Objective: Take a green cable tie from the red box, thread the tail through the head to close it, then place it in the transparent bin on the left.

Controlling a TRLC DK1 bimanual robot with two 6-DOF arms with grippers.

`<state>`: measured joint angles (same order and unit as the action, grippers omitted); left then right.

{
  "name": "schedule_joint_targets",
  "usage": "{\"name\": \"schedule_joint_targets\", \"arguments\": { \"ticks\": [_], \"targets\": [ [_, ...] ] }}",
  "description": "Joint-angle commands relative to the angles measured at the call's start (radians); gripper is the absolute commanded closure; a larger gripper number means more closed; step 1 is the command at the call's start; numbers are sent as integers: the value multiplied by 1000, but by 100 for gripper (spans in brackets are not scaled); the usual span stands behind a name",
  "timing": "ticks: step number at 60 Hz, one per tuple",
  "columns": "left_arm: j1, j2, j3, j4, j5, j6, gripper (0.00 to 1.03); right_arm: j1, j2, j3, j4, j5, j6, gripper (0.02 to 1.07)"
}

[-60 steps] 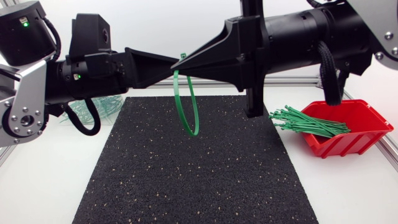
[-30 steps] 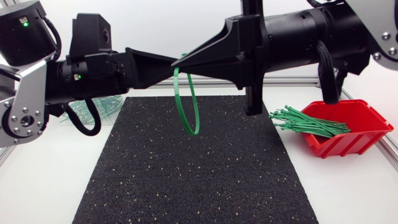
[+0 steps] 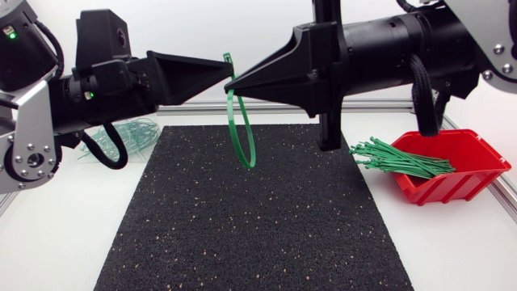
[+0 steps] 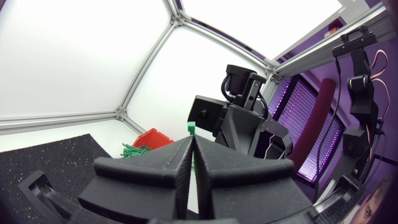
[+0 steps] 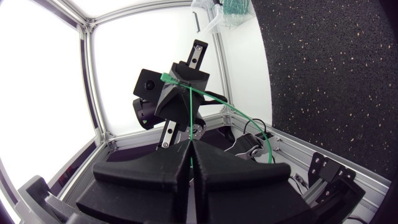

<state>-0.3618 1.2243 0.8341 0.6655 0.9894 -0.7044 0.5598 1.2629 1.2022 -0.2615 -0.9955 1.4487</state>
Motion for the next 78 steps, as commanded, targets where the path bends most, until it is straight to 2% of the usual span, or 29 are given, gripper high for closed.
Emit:
{"name": "schedule_joint_targets", "arguments": {
  "ticks": [1,13,24,41,53,78],
  "targets": [
    [6,9,-33,26,6,-27,100,-8,6,-20,7,-5,35,102],
    [1,21,-63,36,3,-4,100,-8,1,-20,4,-5,35,102],
    [-40,52,-73,66,-9,6,100,-1,6,-23,1,-6,35,102],
    [-31,64,-101,117,-44,-6,100,12,24,-23,13,-5,50,102],
    [-12,70,-110,197,-52,-83,100,20,32,-21,18,-3,56,102],
    [-17,67,-121,212,-52,-86,100,17,44,-16,18,-3,58,102]
  ]
}}
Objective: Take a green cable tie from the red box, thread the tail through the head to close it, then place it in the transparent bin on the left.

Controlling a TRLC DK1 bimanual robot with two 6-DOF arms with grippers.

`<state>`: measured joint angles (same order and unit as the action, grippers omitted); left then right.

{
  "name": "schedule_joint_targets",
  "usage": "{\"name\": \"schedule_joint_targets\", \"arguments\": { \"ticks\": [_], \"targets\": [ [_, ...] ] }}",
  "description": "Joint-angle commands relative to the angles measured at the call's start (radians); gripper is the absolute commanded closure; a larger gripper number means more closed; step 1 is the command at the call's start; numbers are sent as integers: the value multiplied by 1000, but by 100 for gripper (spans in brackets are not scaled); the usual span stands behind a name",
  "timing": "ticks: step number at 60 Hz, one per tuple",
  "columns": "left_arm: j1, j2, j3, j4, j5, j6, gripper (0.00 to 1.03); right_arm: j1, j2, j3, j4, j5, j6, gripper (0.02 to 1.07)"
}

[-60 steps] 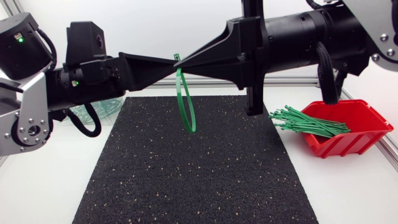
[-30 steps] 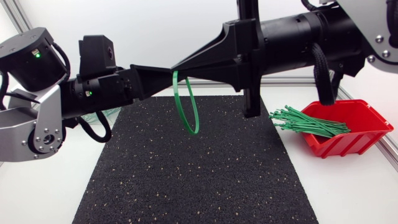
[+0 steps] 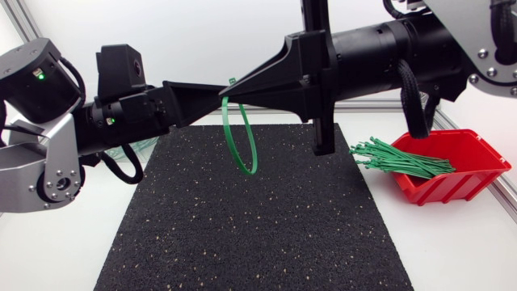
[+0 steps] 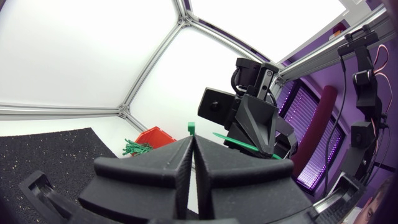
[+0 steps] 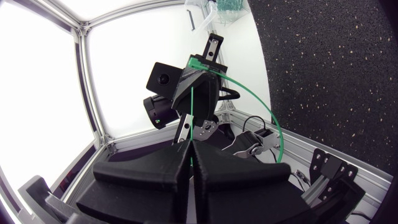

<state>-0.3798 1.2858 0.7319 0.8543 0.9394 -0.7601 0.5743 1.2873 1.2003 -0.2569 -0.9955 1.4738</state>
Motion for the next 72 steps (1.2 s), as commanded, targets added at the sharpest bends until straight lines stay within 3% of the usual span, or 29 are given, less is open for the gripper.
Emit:
{"name": "schedule_joint_targets", "arguments": {
  "ticks": [1,72],
  "targets": [
    [1,6,-20,23,-2,-30,100,1,21,-15,13,-5,33,102],
    [-4,-14,-28,25,-4,-25,100,-25,29,31,33,-2,33,102]
  ]
}}
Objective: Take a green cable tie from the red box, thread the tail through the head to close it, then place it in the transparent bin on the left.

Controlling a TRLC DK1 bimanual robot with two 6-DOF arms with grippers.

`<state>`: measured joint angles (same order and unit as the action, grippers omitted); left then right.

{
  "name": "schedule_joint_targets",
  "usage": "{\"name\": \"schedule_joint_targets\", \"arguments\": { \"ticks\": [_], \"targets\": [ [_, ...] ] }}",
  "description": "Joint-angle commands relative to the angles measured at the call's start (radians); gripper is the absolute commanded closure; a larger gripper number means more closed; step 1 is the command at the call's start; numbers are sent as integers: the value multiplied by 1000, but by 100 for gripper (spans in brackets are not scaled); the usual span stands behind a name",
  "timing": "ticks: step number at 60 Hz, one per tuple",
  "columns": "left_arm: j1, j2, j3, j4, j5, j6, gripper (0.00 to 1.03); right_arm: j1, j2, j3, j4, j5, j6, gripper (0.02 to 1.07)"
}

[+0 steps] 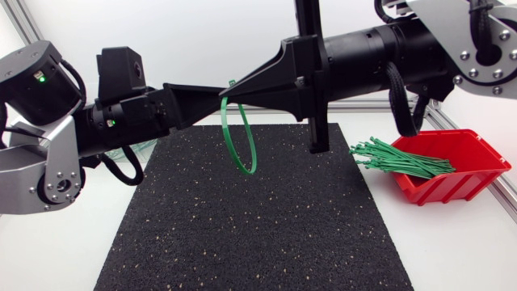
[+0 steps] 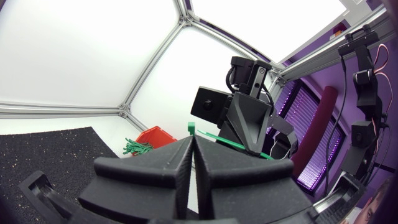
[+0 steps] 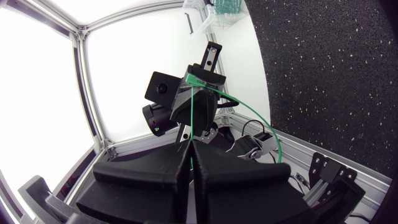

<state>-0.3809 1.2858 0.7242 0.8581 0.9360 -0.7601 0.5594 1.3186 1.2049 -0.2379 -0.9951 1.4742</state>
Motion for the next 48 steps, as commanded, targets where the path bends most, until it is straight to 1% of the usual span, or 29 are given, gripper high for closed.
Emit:
{"name": "schedule_joint_targets", "arguments": {
  "ticks": [1,21,36,48],
  "targets": [
    [-3,-16,-20,21,0,-24,100,-12,2,27,14,-2,32,102],
    [-7,-42,-26,21,0,-22,100,-24,30,30,31,-2,32,102],
    [-1,0,-16,21,-2,-19,100,-19,8,38,23,0,32,102],
    [0,12,-14,21,-2,-7,100,-30,13,10,57,3,32,102]
  ]
}}
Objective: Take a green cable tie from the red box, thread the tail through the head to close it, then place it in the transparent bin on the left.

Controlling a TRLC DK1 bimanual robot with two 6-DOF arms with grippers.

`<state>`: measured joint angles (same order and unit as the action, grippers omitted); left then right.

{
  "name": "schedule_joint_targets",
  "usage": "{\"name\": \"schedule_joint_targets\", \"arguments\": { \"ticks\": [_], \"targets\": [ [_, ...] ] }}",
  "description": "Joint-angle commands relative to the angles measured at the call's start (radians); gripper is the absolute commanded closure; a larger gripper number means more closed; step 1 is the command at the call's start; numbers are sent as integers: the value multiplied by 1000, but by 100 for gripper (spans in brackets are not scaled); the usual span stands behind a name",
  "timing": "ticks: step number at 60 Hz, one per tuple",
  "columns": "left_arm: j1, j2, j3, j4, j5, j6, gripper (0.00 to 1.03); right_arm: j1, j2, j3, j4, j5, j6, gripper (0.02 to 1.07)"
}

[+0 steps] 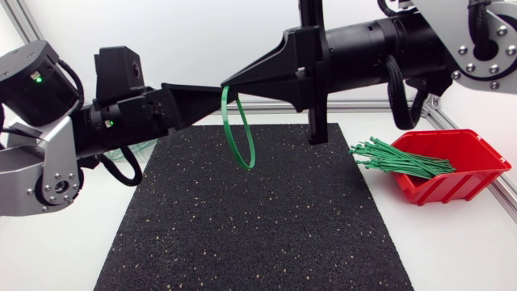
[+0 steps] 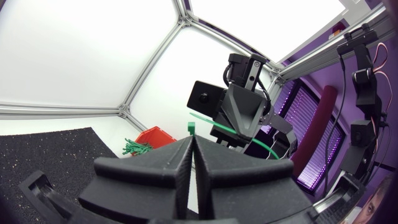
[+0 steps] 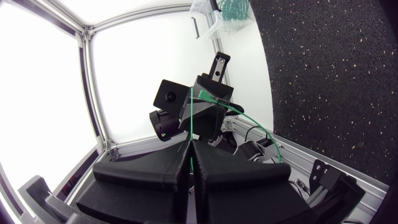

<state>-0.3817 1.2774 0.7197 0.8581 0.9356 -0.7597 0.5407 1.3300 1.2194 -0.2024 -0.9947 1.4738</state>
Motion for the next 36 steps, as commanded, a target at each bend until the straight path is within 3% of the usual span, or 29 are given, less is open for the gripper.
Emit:
{"name": "schedule_joint_targets", "arguments": {
  "ticks": [1,36],
  "targets": [
    [1,20,-9,21,-1,-6,100,-18,3,-11,24,2,33,102],
    [3,25,-19,21,-1,10,100,7,6,-43,52,1,29,102]
  ]
}}
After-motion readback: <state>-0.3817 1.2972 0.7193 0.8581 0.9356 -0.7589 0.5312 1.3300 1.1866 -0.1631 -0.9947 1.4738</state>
